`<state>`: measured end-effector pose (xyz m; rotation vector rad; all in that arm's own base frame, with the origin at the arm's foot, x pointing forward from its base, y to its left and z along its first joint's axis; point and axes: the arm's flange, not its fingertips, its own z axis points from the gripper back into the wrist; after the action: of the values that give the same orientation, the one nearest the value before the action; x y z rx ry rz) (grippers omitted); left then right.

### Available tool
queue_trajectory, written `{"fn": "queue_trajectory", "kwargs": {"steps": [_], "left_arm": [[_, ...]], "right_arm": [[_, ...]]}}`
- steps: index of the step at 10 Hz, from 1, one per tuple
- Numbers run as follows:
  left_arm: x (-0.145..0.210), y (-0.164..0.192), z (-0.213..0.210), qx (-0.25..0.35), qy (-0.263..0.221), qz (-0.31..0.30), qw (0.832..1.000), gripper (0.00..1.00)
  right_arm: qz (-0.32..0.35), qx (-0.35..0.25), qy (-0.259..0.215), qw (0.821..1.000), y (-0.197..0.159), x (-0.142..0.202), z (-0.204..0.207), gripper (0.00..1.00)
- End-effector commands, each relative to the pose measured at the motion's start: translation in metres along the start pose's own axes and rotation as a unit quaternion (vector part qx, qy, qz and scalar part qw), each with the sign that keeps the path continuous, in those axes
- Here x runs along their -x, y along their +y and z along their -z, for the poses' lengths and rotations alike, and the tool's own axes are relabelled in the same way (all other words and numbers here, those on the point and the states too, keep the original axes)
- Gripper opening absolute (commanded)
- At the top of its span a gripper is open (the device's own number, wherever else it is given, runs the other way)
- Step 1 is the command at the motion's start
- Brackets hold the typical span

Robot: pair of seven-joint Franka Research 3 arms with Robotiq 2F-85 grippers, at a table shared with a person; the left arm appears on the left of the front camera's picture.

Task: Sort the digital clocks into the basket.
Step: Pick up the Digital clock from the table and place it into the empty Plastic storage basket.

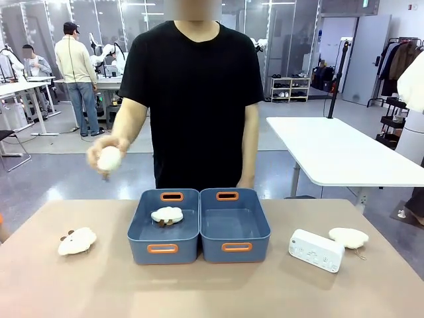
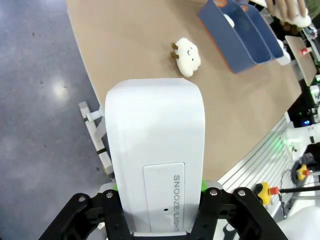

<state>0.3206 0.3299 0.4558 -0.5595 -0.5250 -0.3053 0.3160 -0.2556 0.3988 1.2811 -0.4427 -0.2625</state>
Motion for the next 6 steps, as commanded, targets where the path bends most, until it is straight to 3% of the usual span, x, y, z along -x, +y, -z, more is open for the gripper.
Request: {"fn": "queue_trajectory", "kwargs": {"steps": [1, 6], "left_arm": [[-0.002, 0.004, -0.005, 0.007, -0.018, 0.017, 1.0, 0.49], [0.0, 0.0, -0.015, -0.001, -0.014, 0.015, 1.0, 0.49]], "right_arm": [[-0.002, -0.005, 0.002, 1.0, 0.001, 0.001, -0.001, 1.0], [-0.002, -0.005, 0.002, 1.0, 0.001, 0.001, -0.001, 1.0]]}}
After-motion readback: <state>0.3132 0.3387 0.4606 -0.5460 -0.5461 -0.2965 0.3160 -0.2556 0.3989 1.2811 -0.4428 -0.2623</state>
